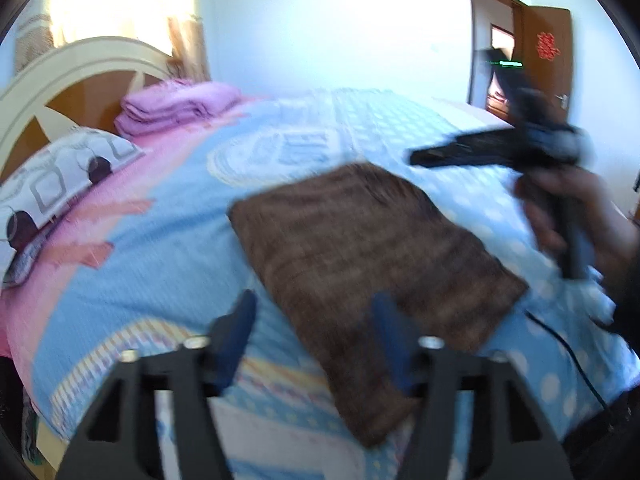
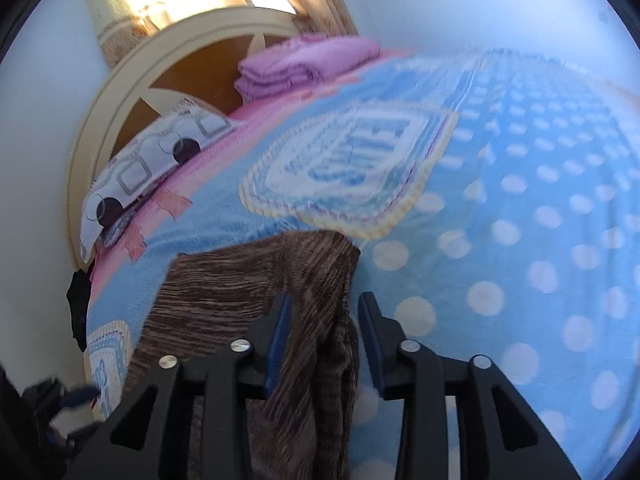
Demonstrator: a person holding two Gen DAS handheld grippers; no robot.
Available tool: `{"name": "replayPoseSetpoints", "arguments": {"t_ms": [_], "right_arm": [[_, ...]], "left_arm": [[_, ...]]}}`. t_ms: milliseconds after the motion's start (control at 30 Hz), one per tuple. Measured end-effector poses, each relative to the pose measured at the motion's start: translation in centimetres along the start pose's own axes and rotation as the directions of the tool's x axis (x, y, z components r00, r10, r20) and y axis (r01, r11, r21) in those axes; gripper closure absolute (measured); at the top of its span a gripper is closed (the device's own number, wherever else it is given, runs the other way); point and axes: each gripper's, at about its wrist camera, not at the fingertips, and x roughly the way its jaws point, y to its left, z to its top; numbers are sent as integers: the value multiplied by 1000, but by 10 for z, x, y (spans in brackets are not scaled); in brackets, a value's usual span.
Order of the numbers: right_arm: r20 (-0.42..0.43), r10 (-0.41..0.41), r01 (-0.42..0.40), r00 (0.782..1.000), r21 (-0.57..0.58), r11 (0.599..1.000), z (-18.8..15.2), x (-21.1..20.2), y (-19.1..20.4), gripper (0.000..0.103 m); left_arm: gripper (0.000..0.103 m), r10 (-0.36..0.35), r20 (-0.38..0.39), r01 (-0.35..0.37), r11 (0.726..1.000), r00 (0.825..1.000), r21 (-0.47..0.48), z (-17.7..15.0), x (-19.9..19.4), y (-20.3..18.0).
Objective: Fold small clothes
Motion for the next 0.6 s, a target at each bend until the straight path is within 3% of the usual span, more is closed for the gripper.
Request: {"name": "replayPoseSetpoints", "arguments": {"t_ms": [100, 167, 233, 300, 467, 533, 600], "right_arm": [[8, 68, -67, 998, -71, 995, -19, -19, 26, 64], [-45, 117, -121, 992, -111, 986, -35, -14, 40, 64], [-97, 59, -72, 994, -139, 988, -53, -4, 45, 64], [-153, -55, 33, 987, -147, 989, -67, 11, 36, 64], [-42, -6, 3, 999, -78, 997, -61, -5, 21, 64], [-16, -63, 62, 998, -73, 995, -50, -7, 19, 65], [-48, -124, 119, 991, -98, 988, -45, 4, 19, 67]], "left_arm": [[35, 64, 1, -64, 998, 998, -8, 4, 27, 7], [32, 96, -37, -97, 995, 995, -24, 0, 43, 18], [22, 93, -84, -98, 994, 992, -58, -9, 57, 27], [20, 70, -83, -79, 992, 994, -102, -11, 58, 33], [10, 64, -106, -77, 989, 992, -126, -8, 72, 32], [8, 62, -111, -76, 989, 992, -127, -6, 72, 28], [6, 57, -115, -73, 988, 992, -138, -5, 75, 29]]}}
